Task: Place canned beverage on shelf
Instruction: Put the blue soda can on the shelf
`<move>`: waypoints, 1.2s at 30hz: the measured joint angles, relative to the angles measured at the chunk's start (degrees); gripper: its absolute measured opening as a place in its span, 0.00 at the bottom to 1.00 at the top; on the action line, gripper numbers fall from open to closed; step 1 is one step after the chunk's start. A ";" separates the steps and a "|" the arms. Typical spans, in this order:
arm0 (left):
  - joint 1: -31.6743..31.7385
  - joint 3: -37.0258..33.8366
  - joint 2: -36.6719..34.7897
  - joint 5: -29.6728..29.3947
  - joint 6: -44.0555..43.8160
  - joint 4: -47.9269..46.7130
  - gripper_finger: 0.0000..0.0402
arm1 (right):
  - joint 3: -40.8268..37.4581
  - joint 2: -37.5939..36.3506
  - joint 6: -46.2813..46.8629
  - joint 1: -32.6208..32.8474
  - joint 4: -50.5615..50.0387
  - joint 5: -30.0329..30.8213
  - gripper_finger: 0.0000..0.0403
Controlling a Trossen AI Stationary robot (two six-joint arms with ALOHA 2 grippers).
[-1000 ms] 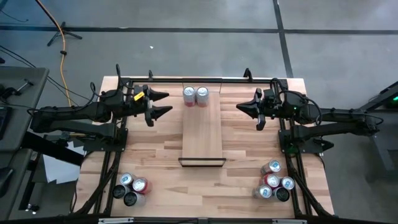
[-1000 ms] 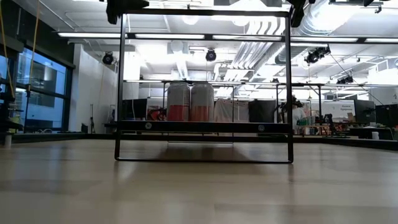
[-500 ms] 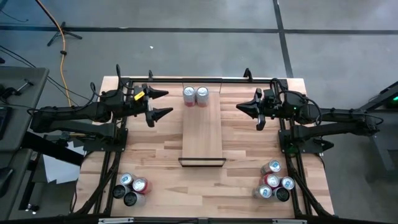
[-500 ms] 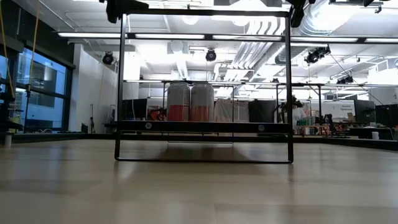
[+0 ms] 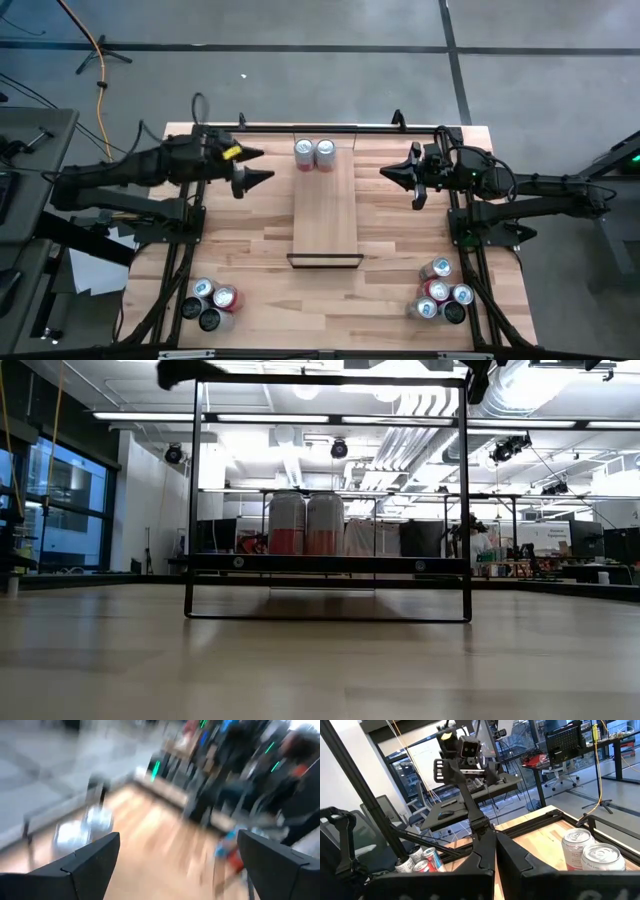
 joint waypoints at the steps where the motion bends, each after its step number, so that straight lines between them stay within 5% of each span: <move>1: -0.32 3.51 1.64 -0.20 -3.55 -6.87 0.91 | 0.00 0.00 0.00 0.00 -0.09 0.00 0.00; 7: -3.45 19.68 11.37 4.94 -25.54 -48.65 0.91 | 0.02 0.00 0.28 0.00 -2.26 0.00 0.00; 11: -11.67 21.07 13.72 8.91 -41.28 -62.32 0.91 | 0.02 0.02 0.28 0.00 -4.27 -0.01 0.00; 24: -44.62 20.61 21.00 9.99 -87.65 -62.88 0.91 | 0.02 0.11 0.28 0.00 -6.56 0.00 0.00; 36: -55.68 20.61 27.96 16.18 -103.64 -57.52 0.91 | 0.02 0.11 0.28 -0.06 -6.72 -0.02 0.00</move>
